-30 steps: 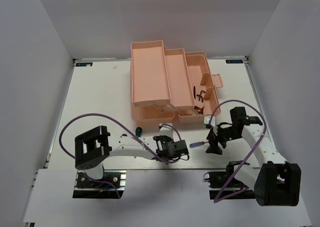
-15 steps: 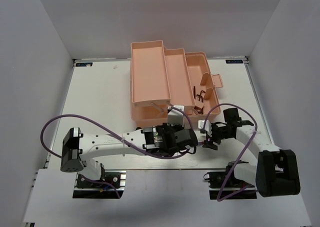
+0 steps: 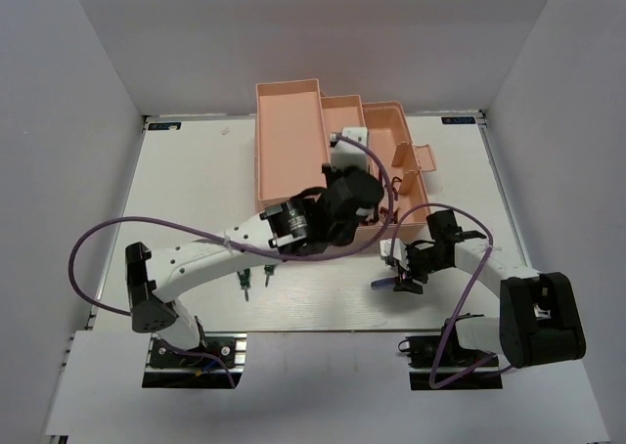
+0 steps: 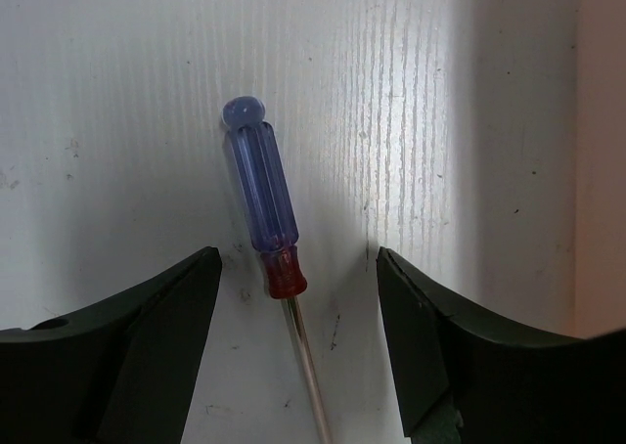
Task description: Sort the tools into containers
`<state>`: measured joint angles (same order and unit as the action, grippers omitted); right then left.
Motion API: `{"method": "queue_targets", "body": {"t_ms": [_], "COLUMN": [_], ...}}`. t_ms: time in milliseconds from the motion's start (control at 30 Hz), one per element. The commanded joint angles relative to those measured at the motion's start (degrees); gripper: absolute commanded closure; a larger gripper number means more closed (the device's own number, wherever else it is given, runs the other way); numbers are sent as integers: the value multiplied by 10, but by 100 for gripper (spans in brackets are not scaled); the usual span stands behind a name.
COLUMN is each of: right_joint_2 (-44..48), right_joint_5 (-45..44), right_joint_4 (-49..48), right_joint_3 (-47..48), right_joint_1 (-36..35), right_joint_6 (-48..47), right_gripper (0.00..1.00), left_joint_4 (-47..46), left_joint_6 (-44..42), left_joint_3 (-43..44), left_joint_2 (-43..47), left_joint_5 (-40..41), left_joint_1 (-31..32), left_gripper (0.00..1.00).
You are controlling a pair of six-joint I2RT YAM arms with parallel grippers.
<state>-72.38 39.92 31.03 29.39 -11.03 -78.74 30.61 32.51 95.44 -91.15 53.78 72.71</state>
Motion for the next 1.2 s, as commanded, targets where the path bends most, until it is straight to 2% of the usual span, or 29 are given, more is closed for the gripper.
{"method": "queue_targets", "body": {"t_ms": [0, 167, 400, 533, 567, 667, 700, 800, 867, 1000, 1033, 1067, 1100, 1133, 1167], "right_joint_2": [-7, -21, -23, -22, -22, -24, -25, -29, -31, -28, -24, -20, -20, -7, 1], "right_joint_5": [-15, -22, -40, -48, -49, -54, -57, -62, -69, -85, -94, -97, -103, -103, -104], "right_joint_4": [3, 2, 25, 42, 41, 49, 47, 50, 54, 52, 51, 50, 51, 52, 61], "right_joint_3": [10, 10, 13, 8, 7, 7, 7, 12, 15, 14, 15, 15, 13, 13, 12], "right_joint_1": [-8, -14, -23, -25, -26, -29, -29, -32, -34, -36, -37, -38, -39, -37, -37], "right_joint_6": [-21, -18, -33, -51, -51, -51, -49, -41, -37, -22, -11, -6, -2, 6, 8], "right_gripper": [29, 29, 34, 40, 41, 44, 46, 49, 51, 62, 73, 79, 84, 95, 100], "left_joint_4": [-87, -107, -22, 2, 2, 8, 9, 9, 26, 37, 37, 37, 42, 37, 26], "left_joint_6": [-113, -141, -114, -84, -79, -71, -71, -71, -77, -89, -97, -97, -89, -83, -83], "left_joint_3": [36, 98, 244, 225, 209, 201, 201, 216, 251, 291, 284, 273, 253, 184, 138], "left_joint_2": [-34, -111, -241, -247, -247, -242, -242, -242, -255, -232, -216, -172, -141, -103, -61], "left_joint_5": [11, -36, -68, -86, -86, -104, -110, -131, -149, -163, -163, -170, -176, -176, -176], "left_joint_1": [-43, -121, -182, -195, -201, -206, -212, -217, -217, -210, -202, -197, -197, -197, -192], "left_gripper": [100, 100, 98, 82, 70, 47, 35, 23, 20, 18, 18, 18, 18, 20, 22]}}
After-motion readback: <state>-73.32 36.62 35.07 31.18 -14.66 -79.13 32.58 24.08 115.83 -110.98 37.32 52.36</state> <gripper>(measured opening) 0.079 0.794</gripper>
